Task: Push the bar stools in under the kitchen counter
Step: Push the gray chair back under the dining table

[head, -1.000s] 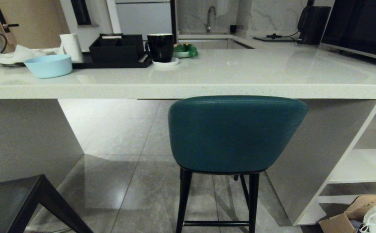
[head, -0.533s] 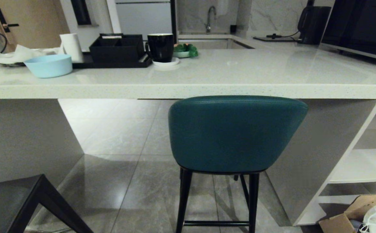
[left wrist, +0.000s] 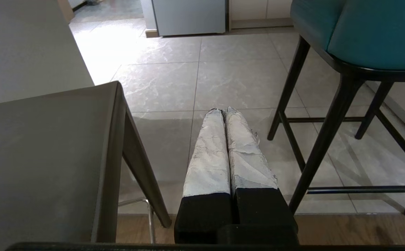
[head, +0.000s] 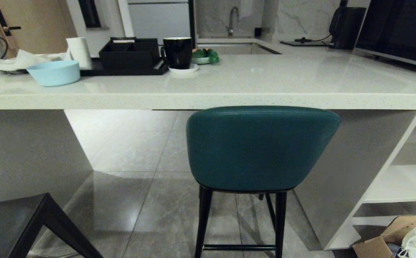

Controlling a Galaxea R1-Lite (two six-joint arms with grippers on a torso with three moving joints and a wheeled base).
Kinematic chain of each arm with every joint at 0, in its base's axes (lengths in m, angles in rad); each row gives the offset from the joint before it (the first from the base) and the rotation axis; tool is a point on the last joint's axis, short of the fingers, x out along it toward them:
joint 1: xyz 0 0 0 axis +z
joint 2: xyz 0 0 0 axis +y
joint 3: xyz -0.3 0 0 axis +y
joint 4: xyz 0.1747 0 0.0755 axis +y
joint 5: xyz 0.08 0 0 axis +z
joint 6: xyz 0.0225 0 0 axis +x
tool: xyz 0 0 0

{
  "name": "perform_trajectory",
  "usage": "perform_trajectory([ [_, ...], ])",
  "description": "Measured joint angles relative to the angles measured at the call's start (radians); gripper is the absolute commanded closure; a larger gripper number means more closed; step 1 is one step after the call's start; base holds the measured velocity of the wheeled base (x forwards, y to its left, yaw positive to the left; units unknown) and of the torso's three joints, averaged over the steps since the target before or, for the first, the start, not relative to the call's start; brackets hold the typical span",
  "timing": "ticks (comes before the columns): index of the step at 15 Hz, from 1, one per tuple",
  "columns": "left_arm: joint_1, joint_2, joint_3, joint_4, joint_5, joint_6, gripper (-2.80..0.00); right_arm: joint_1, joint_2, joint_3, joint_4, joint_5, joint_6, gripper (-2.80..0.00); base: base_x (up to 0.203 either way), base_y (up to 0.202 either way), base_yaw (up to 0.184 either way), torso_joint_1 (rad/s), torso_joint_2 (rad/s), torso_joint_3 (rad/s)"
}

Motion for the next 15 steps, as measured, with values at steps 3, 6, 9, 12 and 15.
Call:
perform_trajectory([
  [3,-0.002,0.0,0.0,0.004,0.003,-0.017,0.0,0.0,-0.002,0.0,0.001,-0.003,0.01,0.0,0.0,0.0,0.0,0.0,0.0,0.0],
  [6,-0.002,0.0,0.0,0.001,0.01,-0.039,0.0,0.0,-0.002,0.0,0.001,-0.006,0.017,0.0,0.0,0.0,0.0,0.0,0.0,0.0],
  [9,-0.002,0.0,0.0,0.0,0.01,-0.048,0.0,0.0,-0.002,0.0,0.001,-0.008,0.017,0.0,0.0,0.0,0.0,0.0,0.0,0.0],
  [12,-0.002,0.0,0.0,0.001,0.013,-0.064,0.0,0.0,-0.003,0.0,0.001,-0.009,0.02,0.0,0.0,0.0,0.0,0.0,0.0,0.0],
  [15,0.0,0.0,0.0,0.0,0.012,-0.063,0.0,0.0,-0.003,0.0,0.001,-0.01,0.022,0.0,-0.018,0.0,0.002,0.002,0.0,0.001],
])
